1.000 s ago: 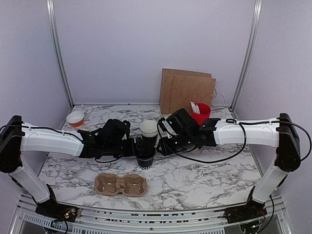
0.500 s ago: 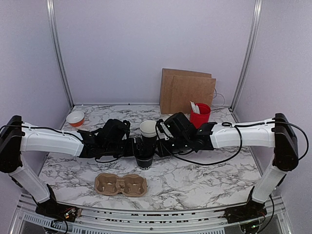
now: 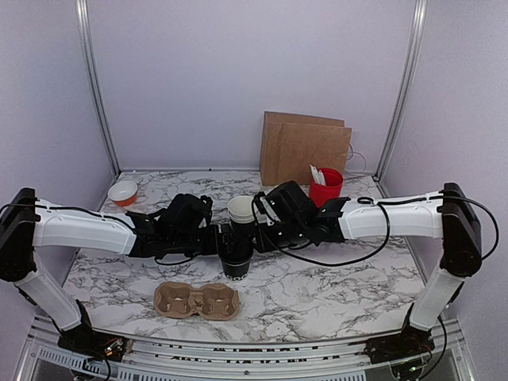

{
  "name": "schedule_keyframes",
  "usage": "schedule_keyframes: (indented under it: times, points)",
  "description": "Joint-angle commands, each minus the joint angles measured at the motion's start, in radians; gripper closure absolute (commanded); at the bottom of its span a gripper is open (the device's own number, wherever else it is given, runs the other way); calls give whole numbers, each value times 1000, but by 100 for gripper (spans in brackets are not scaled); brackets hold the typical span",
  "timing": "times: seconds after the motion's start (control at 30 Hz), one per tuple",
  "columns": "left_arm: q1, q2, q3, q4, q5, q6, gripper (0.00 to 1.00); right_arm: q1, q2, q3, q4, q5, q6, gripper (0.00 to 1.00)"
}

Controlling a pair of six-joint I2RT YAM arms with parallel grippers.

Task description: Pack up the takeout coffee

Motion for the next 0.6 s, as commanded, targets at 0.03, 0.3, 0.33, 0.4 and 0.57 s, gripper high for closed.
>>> schedule_keyframes:
  times: [0.03,0.3,0.33,0.4,0.57]
  points:
    - [-4,-23,6,-70,-34,26,9,-20,69,113,-78,17,-69,62]
    - [-4,-47,1,-69,-43,36,9,-22,71,209,-136,40,-117,62]
    - [-4,-49,-1,-69,-42,36,9,-23,60,205,-138,42,-117,62]
    - [-5,-54,-2,-66,-38,41,9,-24,38,196,-145,45,-115,62]
    - [-10,-74,0,-56,-19,53,9,-23,-36,143,-149,51,-93,62]
